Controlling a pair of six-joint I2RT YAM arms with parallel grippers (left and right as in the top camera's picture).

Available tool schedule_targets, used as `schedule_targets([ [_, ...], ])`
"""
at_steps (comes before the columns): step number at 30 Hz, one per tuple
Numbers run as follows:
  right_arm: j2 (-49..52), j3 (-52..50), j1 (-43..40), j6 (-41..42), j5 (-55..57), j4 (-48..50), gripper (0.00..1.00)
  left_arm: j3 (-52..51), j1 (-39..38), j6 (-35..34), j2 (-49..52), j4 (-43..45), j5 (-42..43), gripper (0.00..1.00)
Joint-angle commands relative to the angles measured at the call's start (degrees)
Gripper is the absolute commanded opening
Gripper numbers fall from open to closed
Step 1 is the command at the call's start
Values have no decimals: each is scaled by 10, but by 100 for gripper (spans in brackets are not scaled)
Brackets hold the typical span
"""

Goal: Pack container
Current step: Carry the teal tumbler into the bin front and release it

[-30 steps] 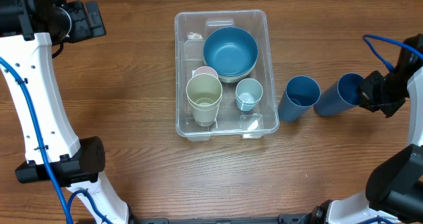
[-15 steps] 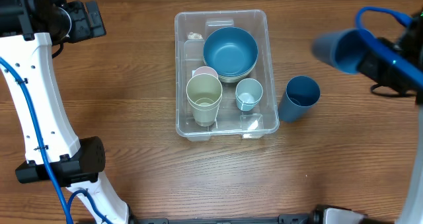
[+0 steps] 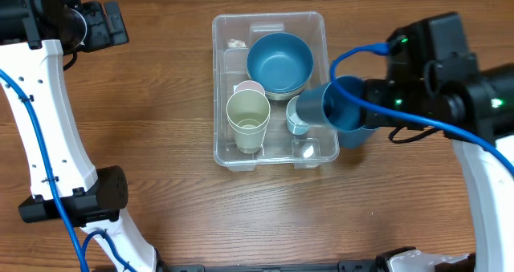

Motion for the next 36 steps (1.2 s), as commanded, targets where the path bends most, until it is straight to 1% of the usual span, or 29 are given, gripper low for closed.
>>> schedule_targets([
  [1,-5,-2,28,-3,8,1,4,-3,1,3,-18,-1,-4,100],
  [5,1,-5,36,-3,9,1,4,-3,1,3,-18,-1,-4,100],
  [12,3,-45,36,-3,9,4,4,-3,1,3,-18,-1,-3,100],
  [30,3,-159,36,-5,-29,58,4,-3,1,3,-18,-1,-4,100],
  [36,8,-170,36,-5,-30,71,4,-3,1,3,-18,-1,-4,100],
])
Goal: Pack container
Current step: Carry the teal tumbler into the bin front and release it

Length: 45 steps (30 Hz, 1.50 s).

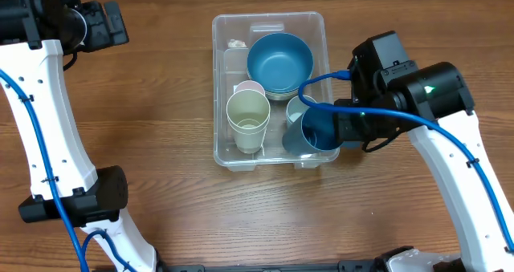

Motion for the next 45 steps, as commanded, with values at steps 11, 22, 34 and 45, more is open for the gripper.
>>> schedule_targets([
  [11,19,-9,41,-15,1,30,4,-3,1,3,-18,-1,-3,100],
  [22,64,-10,42,-15,11,63,4,-3,1,3,-18,-1,-3,100],
  [34,112,-10,42,-19,12,91,4,-3,1,3,-18,-1,-3,100],
  [45,113,-9,42,-20,21,103,17,-3,1,3,-18,-1,-3,100],
])
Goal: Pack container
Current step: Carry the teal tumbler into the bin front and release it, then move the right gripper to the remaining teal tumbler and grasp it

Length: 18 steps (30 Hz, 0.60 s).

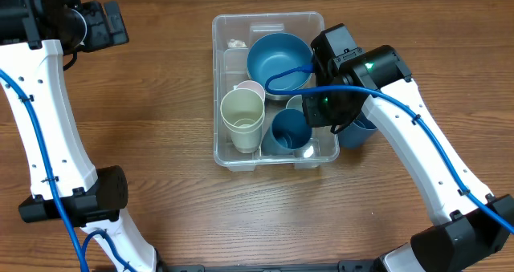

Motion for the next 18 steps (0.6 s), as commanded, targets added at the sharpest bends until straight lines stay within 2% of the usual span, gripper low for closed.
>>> schedule_targets([
  [1,-1,0,2,-2,11,3,17,-3,1,3,-18,-1,-3,100],
  [5,-27,16,2,-1,20,0,25,-3,1,3,-18,-1,-3,100],
  [12,-103,72,-23,31,77,-2,61,-3,1,3,-18,-1,-3,100],
  [14,-122,75,-53,56,109,-2,66,-3,1,3,-18,-1,-3,100],
  [18,-129,72,-134,67,112,-5,68,-3,1,3,-18,-1,-3,100],
])
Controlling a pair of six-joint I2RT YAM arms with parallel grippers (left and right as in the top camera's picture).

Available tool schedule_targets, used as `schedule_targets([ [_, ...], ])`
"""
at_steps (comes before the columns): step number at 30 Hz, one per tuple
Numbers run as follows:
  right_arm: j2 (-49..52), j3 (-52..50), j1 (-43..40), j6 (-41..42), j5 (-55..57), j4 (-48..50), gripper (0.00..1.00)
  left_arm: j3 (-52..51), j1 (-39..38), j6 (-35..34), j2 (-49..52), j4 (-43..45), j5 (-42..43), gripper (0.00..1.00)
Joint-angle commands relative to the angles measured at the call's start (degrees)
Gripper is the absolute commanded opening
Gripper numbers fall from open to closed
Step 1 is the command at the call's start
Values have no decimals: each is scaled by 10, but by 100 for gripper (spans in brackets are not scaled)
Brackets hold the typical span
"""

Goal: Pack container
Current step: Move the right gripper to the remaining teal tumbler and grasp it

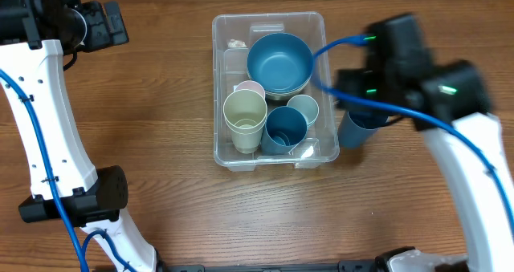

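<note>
A clear plastic container (215, 79) stands mid-table. In it are a blue bowl (279, 61), a cream cup (245, 115) in front of a pink cup (250, 87), a dark blue cup (284, 129) standing upright, and a small pale blue cup (303, 109). Another dark blue cup (353, 131) stands on the table just right of the container. My right gripper (357, 95) is blurred by motion, above that outside cup and right of the container wall, with nothing seen in it. At the far left corner my left gripper (108, 25) hangs, its fingers unclear.
The left arm's white link (48, 127) runs down the left side of the table to its base (76, 196). The right arm's white link (474, 176) crosses the right side. A blue cable (329, 51) loops over the container's right rim.
My right gripper was over the container's front right part, above the dark blue cup. It is now right of the container, and the cup stays upright inside. The left arm is unchanged.
My right gripper held a dark blue cup just outside the container's right wall. It then had the cup over the front right corner, then down inside beside the cream cup. Now the cup stands there alone and the gripper is outside over the second blue cup.
</note>
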Motion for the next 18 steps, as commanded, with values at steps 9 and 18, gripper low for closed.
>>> schedule_targets([
  [9,52,-71,-195,28,-22,3,59,-3,1,3,-18,-1,-4,100],
  [18,64,-171,-195,28,-59,63,45,-3,1,3,-18,-1,-4,100],
])
